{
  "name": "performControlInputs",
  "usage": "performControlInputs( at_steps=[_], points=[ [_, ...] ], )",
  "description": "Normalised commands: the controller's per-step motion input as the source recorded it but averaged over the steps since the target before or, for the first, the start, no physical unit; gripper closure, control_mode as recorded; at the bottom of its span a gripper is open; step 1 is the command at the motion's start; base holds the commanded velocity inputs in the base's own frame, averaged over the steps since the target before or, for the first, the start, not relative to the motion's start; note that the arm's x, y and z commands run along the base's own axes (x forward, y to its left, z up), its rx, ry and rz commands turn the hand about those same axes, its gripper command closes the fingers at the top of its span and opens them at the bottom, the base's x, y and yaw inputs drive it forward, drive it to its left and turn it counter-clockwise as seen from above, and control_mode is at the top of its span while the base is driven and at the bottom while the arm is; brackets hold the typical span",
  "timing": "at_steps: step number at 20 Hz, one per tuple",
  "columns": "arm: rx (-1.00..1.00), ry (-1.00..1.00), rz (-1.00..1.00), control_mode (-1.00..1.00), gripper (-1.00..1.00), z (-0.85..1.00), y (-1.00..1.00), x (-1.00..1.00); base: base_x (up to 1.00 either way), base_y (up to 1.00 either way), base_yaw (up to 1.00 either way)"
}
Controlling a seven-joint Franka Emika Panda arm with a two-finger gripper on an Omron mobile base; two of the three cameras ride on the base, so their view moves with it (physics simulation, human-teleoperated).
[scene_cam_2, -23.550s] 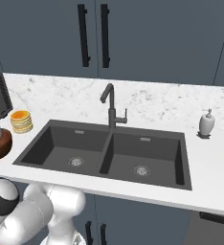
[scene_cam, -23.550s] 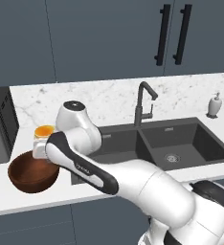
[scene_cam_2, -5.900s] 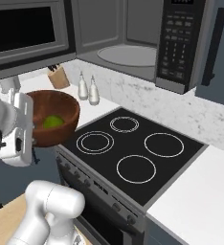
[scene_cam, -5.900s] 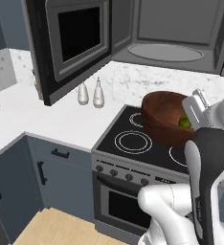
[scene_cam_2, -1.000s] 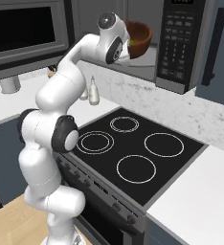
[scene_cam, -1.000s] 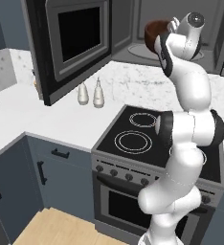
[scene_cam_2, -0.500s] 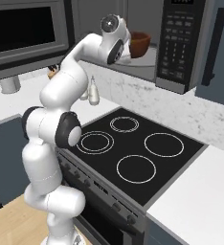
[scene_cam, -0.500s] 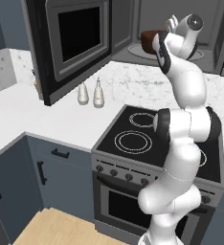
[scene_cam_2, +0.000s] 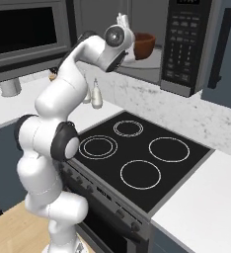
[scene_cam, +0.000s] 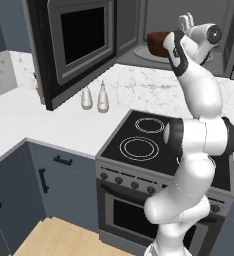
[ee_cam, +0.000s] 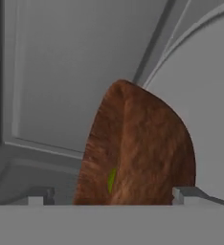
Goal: Pick the lime from the sink and place it in the bowl. Then pick the bowl and place it in the microwave. Then close the microwave door and press the start button.
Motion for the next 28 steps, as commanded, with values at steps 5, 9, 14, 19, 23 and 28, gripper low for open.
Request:
performControlInputs(
  at_steps=[5, 9, 14, 19, 23, 28],
  points=[
    [0.0, -0.25, 0.07, -1.0, -1.0, 0.62, 0.0, -1.0, 0.0, 0.0, 0.0],
    [0.0, -0.15, 0.09, -1.0, -1.0, 0.22, 0.16, -1.0, 0.0, 0.0, 0.0],
    [0.0, -0.09, 0.12, -1.0, -1.0, 0.11, 0.52, -1.0, 0.0, 0.0, 0.0],
    [0.04, 0.0, 0.07, -1.0, -1.0, 0.39, 0.4, -1.0, 0.0, 0.0, 0.0],
    [0.08, 0.0, 0.01, -1.0, -1.0, 0.41, 0.29, -1.0, 0.0, 0.0, 0.0],
    [0.09, 0.02, 0.0, -1.0, -1.0, 0.19, 0.36, -1.0, 0.0, 0.0, 0.0]
  ],
)
